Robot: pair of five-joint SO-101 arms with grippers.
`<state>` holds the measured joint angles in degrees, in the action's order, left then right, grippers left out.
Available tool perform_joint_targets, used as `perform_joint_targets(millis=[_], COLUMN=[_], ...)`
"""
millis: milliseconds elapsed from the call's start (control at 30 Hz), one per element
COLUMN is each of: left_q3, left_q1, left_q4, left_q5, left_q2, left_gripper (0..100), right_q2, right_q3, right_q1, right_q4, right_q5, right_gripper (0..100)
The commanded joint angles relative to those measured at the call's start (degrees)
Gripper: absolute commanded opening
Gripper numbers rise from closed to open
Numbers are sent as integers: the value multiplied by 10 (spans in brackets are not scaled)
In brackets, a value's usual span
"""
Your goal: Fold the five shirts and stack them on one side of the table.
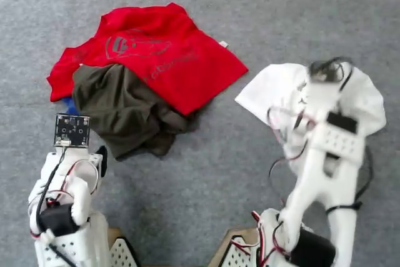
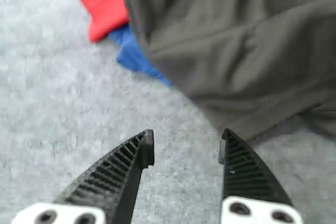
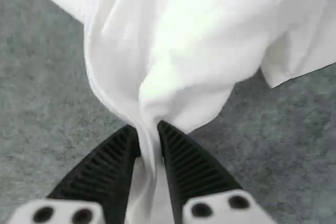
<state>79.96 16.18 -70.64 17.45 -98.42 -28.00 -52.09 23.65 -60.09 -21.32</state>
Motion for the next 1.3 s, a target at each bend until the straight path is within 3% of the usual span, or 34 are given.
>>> perform_joint_targets(millis=[0,167,333,600,700,800,967,1267], left_q3=[-89,-234,-420,-664,-723,-771,-852,-1093], left_q1=[-26,-29,-44,-166,-195,-204,-207,-183], left_q4=[-27,-29,-80,-178,-179,-180,-158,-152], left_q5=[-5,-4,-18,-131,-196,-262,-275,-440], left_q2=[58,242,466,729,793,847,954,1218], left_gripper=[224,224,224,236,343,405,414,411], right_q2=[-20,21,81,103,103,103,104,104], right_q3=[-65,-67,-95,-83,-85,-85,-86,-86], right_q1=[-15,-40,-52,-49,-48,-47,-50,-50], right_q4=[44,50,127,138,139,139,139,139], right_q5=[-11,-11,17,14,17,18,18,18], right_gripper=[14,14,14,14,14,14,14,14])
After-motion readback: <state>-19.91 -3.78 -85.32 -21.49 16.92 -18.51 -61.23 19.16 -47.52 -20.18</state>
